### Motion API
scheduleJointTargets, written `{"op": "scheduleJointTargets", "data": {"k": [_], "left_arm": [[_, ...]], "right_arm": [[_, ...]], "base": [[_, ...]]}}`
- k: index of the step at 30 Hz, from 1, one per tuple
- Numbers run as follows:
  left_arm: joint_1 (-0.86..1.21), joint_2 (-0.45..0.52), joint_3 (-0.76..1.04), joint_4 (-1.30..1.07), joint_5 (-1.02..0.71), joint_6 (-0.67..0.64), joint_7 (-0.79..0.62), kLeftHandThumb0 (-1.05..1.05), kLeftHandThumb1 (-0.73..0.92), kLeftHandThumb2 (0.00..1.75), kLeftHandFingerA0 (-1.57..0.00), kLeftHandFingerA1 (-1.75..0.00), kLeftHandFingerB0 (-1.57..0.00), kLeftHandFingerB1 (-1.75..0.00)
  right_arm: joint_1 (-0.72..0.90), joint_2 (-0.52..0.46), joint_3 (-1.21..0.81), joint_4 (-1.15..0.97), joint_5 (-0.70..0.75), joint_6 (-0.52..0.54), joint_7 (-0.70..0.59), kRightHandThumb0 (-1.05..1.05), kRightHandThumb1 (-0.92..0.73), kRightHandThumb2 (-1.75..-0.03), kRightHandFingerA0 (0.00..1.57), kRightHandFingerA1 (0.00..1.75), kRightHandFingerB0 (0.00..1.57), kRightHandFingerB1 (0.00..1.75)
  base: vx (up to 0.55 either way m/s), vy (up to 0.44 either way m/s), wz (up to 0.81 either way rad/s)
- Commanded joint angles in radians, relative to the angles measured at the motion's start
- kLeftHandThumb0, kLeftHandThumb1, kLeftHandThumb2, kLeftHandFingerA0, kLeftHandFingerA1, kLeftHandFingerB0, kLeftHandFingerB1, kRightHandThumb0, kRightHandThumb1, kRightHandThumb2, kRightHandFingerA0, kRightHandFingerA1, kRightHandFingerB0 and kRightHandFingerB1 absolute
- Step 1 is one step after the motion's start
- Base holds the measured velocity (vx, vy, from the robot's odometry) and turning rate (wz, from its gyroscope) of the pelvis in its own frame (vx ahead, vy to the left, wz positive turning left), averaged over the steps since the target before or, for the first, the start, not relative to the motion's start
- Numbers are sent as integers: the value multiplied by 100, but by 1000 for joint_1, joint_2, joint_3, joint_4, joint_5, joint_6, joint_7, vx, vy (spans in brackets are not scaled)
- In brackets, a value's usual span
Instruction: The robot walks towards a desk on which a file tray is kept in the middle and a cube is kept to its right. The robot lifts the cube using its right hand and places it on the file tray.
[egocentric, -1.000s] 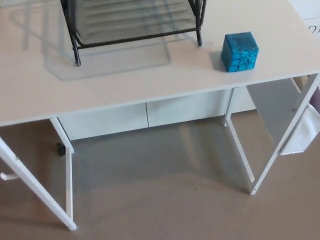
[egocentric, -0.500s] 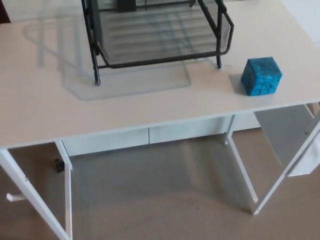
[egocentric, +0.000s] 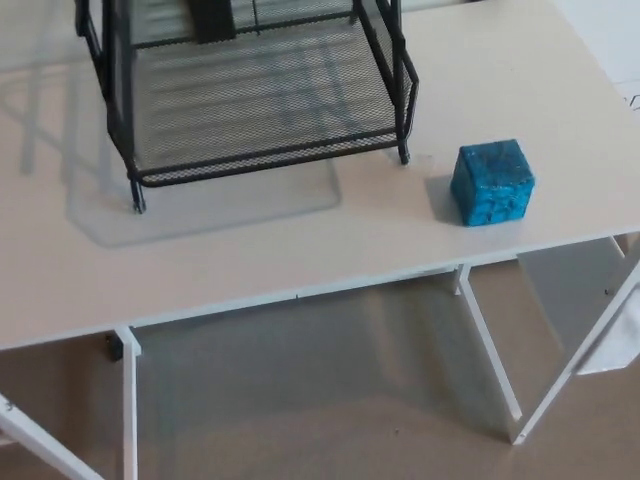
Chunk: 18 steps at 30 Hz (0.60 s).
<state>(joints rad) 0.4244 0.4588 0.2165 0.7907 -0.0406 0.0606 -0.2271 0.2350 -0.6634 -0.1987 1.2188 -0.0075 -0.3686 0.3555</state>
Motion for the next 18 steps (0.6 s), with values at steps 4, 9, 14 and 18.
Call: {"op": "scheduleJointTargets", "data": {"k": [4,9,14,18], "left_arm": [[-2,21,7,5,7,-39,2,-71,76,103,-26,-54,-9,-45],[-36,29,1,66,12,-62,9,-72,75,102,-26,-55,-12,-46],[-17,36,-11,60,22,-80,3,-71,76,103,-28,-55,-11,-45],[1,32,-2,43,9,-76,3,-71,76,103,-28,-55,-12,-45]], "right_arm": [[-13,3,-30,13,37,23,37,-50,-48,-73,24,47,8,36],[-4,2,-15,-5,14,19,12,-54,-49,-74,31,48,8,36],[-2,8,-54,-25,61,46,72,-42,-60,-59,31,40,12,25],[-7,7,-52,-16,41,5,66,-44,-60,-59,46,44,12,25]], "base": [[103,95,9],[87,19,-6],[44,-32,6],[6,-193,-12]]}}
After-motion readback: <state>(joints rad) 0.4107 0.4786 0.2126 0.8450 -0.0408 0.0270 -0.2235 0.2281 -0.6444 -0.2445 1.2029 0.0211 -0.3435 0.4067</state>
